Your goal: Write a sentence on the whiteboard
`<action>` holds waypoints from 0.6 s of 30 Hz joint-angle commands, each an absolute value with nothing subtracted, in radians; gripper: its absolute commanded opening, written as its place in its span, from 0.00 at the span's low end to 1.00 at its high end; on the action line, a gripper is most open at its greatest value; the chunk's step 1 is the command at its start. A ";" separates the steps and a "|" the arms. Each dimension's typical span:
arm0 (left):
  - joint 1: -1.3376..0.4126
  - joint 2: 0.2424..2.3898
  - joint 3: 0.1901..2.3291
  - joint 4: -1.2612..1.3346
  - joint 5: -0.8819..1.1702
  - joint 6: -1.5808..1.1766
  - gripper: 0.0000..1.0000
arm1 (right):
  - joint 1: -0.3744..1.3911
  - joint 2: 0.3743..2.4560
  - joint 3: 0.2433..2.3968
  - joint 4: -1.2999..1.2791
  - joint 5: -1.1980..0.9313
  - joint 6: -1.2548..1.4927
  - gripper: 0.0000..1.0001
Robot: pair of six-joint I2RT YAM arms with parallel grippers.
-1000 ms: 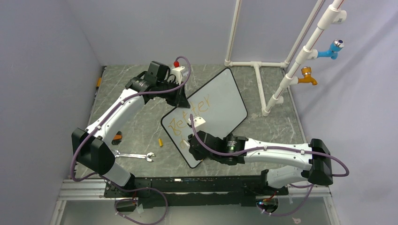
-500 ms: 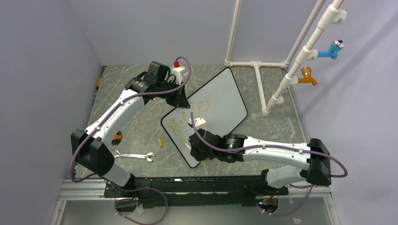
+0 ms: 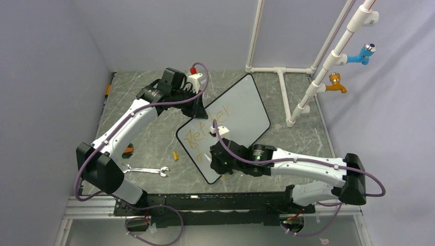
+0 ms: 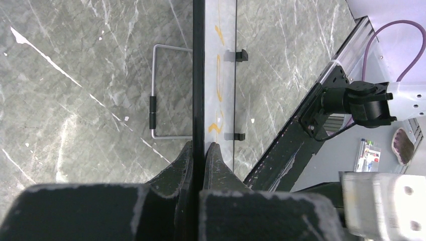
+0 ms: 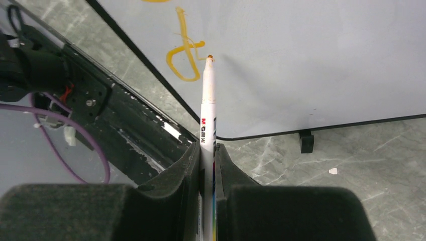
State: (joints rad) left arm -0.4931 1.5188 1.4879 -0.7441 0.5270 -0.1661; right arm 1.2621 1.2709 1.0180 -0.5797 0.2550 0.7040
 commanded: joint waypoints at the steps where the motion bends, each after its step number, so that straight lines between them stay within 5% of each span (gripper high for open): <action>1: -0.481 1.498 1.470 -0.723 0.249 -0.032 0.00 | 1.258 1.146 1.059 -0.544 0.253 0.674 0.00; 9: -0.481 1.538 1.476 -0.747 0.245 -0.014 0.00 | 1.258 1.008 1.012 -0.482 0.360 0.608 0.00; 18: -0.481 1.570 1.457 -0.755 0.230 0.034 0.23 | 1.258 0.879 0.962 -0.523 0.439 0.603 0.00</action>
State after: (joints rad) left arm -0.4927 1.5337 1.4792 -0.7422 0.4492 -0.1135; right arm 1.2606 0.9276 0.9852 -0.5232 0.3779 0.6182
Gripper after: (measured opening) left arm 0.217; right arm 0.141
